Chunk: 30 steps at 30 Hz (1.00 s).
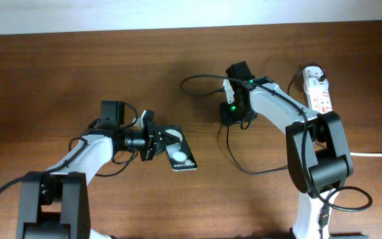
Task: Plug charger to phone and switch on socket
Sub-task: 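Carry the USB-C plug toward the bottom of the held phone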
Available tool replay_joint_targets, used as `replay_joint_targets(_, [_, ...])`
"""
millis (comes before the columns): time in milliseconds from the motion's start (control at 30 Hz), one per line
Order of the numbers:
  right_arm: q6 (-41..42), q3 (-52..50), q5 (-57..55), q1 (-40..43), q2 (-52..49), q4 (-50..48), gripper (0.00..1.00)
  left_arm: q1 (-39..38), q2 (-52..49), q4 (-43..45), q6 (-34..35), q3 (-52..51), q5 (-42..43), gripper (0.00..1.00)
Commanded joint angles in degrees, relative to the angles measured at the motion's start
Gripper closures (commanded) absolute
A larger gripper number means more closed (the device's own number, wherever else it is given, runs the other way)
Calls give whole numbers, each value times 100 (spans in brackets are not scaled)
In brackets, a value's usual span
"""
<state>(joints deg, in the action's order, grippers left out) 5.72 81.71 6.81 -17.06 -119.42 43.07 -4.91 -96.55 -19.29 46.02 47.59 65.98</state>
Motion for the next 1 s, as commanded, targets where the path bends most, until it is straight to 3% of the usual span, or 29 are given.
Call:
replay_joint_targets(0, [-2, -175, -645, 50, -470, 94, 43, -9, 13, 13, -111, 109, 168, 100])
replay_joint_targets(100, [743, -59, -533, -133, -472, 173, 47, -7, 13, 13, -111, 109, 168, 100])
replay_joint_targets(233, [1095, -59, -1272, -776, -472, 109, 50, -9, 13, 13, -111, 109, 170, 100])
replay_joint_targets(333, [1134, -59, -1314, -796, -472, 59, 56, -9, 13, 11, -111, 109, 170, 100])
replay_joint_targets(433, [1469, -61, -1624, -793, -472, -28, 56, -9, 13, 11, -111, 109, 173, 100])
replay_joint_targets(567, [1561, -70, -1650, -772, -472, -107, 59, -9, 13, 11, -111, 109, 173, 100])
replay_joint_targets(600, [1585, -70, -1646, -737, -472, -101, 66, -9, 13, 11, -111, 109, 173, 100])
replay_joint_targets(733, [1582, -72, -1609, -719, -472, -39, 75, -9, 13, 11, -111, 109, 173, 100])
replay_joint_targets(967, [1582, -72, -1655, -717, -472, -127, 75, -9, 13, 11, -111, 109, 173, 100])
